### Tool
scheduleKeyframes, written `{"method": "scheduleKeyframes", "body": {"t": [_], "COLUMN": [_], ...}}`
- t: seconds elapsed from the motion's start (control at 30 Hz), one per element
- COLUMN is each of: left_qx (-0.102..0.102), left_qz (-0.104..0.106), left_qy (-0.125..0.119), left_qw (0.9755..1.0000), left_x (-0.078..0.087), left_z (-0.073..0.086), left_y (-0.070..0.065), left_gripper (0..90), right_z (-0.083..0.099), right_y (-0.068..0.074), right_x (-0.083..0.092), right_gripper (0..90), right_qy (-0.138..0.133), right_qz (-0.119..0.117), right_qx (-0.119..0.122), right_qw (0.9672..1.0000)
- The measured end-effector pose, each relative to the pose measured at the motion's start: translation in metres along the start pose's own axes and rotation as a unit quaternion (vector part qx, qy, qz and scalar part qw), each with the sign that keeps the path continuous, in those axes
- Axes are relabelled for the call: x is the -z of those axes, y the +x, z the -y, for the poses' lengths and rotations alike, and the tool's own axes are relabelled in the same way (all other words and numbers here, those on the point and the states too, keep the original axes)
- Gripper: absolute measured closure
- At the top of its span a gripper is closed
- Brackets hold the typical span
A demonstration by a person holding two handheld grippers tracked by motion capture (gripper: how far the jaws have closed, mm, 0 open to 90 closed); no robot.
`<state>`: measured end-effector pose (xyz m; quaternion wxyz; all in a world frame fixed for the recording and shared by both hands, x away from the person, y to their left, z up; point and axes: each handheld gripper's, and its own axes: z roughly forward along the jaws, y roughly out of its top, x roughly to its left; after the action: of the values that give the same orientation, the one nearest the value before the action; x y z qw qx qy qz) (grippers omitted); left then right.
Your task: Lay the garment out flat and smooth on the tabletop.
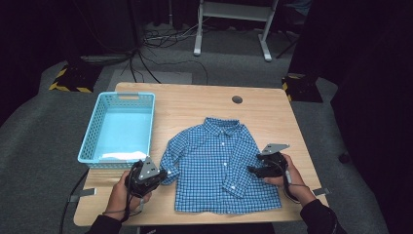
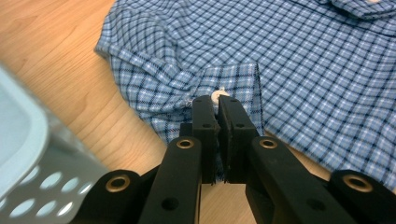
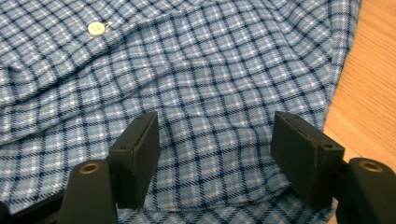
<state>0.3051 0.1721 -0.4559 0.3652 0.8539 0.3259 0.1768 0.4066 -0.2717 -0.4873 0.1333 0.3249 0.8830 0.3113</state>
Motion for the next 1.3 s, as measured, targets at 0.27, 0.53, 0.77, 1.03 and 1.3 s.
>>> {"method": "scheduleKeyframes", "body": {"t": [0.27, 0.53, 0.77, 1.03, 1.3], "left_qx": [0.029, 0.057, 0.088, 0.094, 0.042], "left_qz": [-0.002, -0.023, -0.025, -0.036, -0.04], "left_qy": [-0.011, -0.013, -0.022, -0.01, 0.004], "left_qw": [0.9995, 0.998, 0.9956, 0.9949, 0.9983], "left_x": [0.008, 0.017, 0.024, 0.028, 0.019], "left_z": [0.014, 0.032, 0.045, 0.055, 0.039], "left_y": [0.01, 0.019, 0.025, 0.027, 0.003], "left_gripper": [85.4, 85.0, 83.7, 86.4, 68.1], "right_z": [0.0, 0.001, 0.001, 0.001, 0.001], "right_y": [0.0, -0.001, -0.001, 0.0, -0.001], "right_x": [0.001, 0.001, 0.001, 0.001, 0.001], "right_gripper": [33.0, 33.1, 33.0, 33.1, 33.0], "right_qy": [0.001, 0.003, 0.003, 0.003, 0.002], "right_qz": [0.0, 0.002, 0.002, 0.002, 0.002], "right_qx": [0.001, 0.001, 0.001, 0.001, -0.002], "right_qw": [1.0, 1.0, 1.0, 1.0, 1.0]}}
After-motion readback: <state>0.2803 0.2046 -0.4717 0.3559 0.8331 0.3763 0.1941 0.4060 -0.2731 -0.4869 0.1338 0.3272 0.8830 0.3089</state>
